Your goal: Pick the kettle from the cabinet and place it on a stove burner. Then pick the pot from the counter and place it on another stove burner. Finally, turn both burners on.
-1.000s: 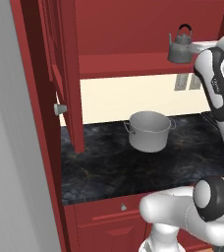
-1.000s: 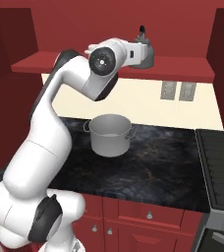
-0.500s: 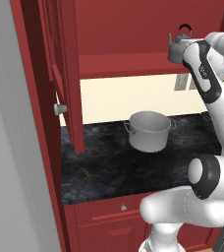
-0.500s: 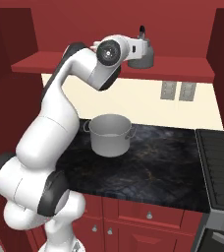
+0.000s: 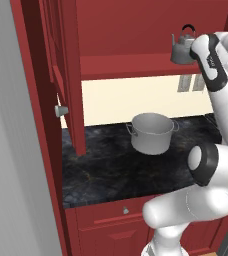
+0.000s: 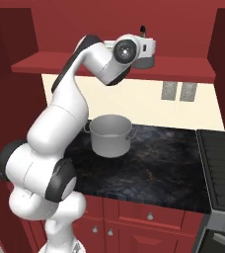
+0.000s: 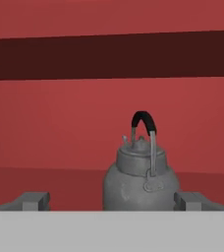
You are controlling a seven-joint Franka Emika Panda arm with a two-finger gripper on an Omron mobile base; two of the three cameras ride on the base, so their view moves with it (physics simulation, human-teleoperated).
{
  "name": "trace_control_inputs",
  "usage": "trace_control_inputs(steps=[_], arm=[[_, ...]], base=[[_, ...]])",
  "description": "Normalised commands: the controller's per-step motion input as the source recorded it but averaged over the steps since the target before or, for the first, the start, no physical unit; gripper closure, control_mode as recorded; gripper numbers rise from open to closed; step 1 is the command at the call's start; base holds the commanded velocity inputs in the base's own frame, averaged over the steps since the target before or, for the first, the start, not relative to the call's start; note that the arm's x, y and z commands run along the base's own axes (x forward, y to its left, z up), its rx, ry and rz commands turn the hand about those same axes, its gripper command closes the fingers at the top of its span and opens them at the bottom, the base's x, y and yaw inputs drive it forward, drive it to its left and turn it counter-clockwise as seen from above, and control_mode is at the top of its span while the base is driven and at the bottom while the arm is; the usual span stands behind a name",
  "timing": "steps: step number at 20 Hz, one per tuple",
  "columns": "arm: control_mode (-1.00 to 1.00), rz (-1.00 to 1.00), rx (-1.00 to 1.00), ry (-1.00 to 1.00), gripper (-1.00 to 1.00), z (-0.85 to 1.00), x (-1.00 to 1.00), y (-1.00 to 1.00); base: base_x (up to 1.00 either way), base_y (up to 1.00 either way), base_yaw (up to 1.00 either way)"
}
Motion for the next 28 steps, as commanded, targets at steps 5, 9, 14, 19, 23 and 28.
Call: trace_control_inputs(steps=[5, 9, 14, 19, 23, 28], arm=[[-1.0, 0.01, 0.0, 0.0, -1.0, 0.0, 0.16, -0.32], [-1.0, 0.01, 0.0, 0.01, -1.0, 0.0, 0.2, -0.28], [-1.0, 0.01, 0.0, 0.01, -1.0, 0.0, 0.24, -0.18], [-1.0, 0.01, 0.0, 0.0, -1.0, 0.0, 0.23, -0.1], [-1.0, 0.0, 0.0, 0.01, -1.0, 0.0, 0.22, -0.02], [-1.0, 0.0, 0.0, 0.01, -1.0, 0.0, 0.21, 0.03]], base=[[0.0, 0.0, 0.0], [0.0, 0.0, 0.0], [0.0, 0.0, 0.0], [0.0, 0.0, 0.0], [0.0, 0.0, 0.0], [0.0, 0.0, 0.0]])
